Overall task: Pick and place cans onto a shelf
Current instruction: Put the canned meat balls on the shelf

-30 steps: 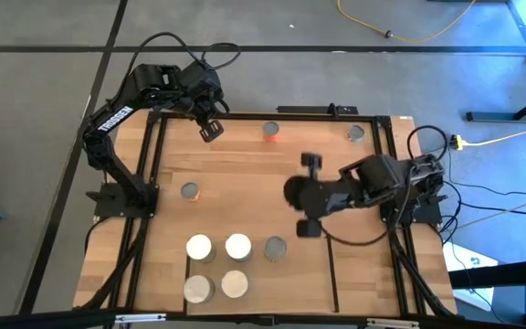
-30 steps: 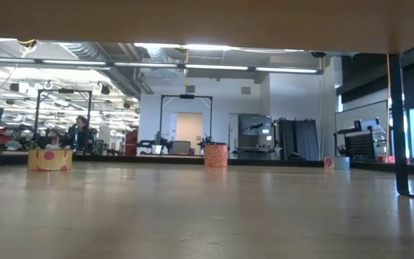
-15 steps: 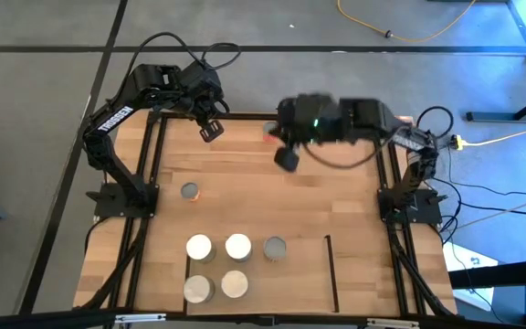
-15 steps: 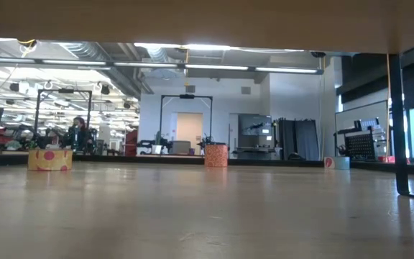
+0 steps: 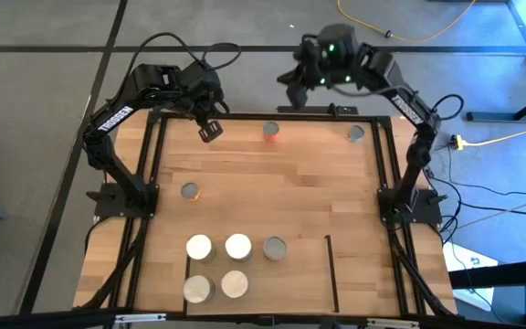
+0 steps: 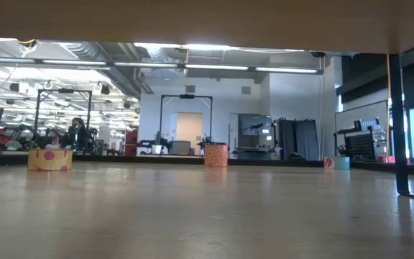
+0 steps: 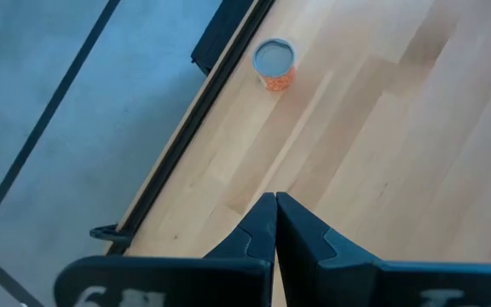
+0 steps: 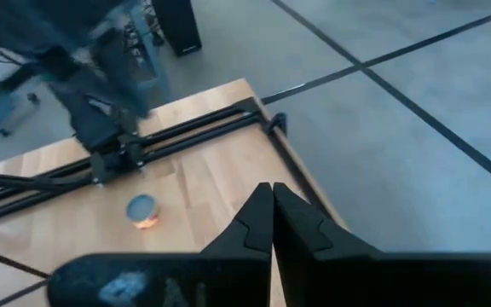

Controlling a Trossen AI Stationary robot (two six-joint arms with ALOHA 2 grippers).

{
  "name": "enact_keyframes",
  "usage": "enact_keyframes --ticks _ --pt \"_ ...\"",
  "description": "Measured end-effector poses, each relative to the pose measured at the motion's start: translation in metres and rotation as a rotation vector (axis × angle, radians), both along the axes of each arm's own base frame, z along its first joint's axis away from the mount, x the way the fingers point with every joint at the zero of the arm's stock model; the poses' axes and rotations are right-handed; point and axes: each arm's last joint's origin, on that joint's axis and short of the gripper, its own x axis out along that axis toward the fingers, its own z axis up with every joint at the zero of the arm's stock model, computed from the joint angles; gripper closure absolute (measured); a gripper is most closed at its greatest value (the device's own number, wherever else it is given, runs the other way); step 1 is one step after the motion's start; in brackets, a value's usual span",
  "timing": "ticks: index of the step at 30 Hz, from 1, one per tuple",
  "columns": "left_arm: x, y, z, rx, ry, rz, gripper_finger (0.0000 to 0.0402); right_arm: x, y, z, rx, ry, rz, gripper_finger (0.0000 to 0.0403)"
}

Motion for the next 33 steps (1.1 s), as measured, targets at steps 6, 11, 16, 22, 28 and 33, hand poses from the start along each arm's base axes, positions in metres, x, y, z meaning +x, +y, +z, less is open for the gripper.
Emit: enact_keyframes --ticks 6,11,16,22,28,33 --pt "0.000 0.000 0.000 -0.026 -0.029 0.063 0.0401 -0.013 -0.042 -0.007 0.012 -0.014 0.027 0.0397" --pt "-0.001 0.001 0.000 -0.011 -0.043 0.147 0.0401 -0.017 -0.071 -0.020 0.034 0.000 0.054 0.0397" --pt "-0.001 0.002 0.000 -0.009 -0.055 0.189 0.0401 -0.013 -0.097 -0.041 0.110 0.006 0.103 0.0397" --pt "-0.001 0.002 0.000 -0.014 -0.064 0.207 0.0401 0.005 -0.119 -0.076 0.212 0.049 0.142 0.0397" --pt "-0.001 0.002 0.001 -0.014 -0.064 0.210 0.0401 0.019 -0.131 -0.110 0.338 0.143 0.070 0.0397" --pt "-0.001 0.002 0.001 -0.014 -0.065 0.211 0.0401 0.031 -0.135 -0.141 0.406 0.286 -0.051 0.0397"
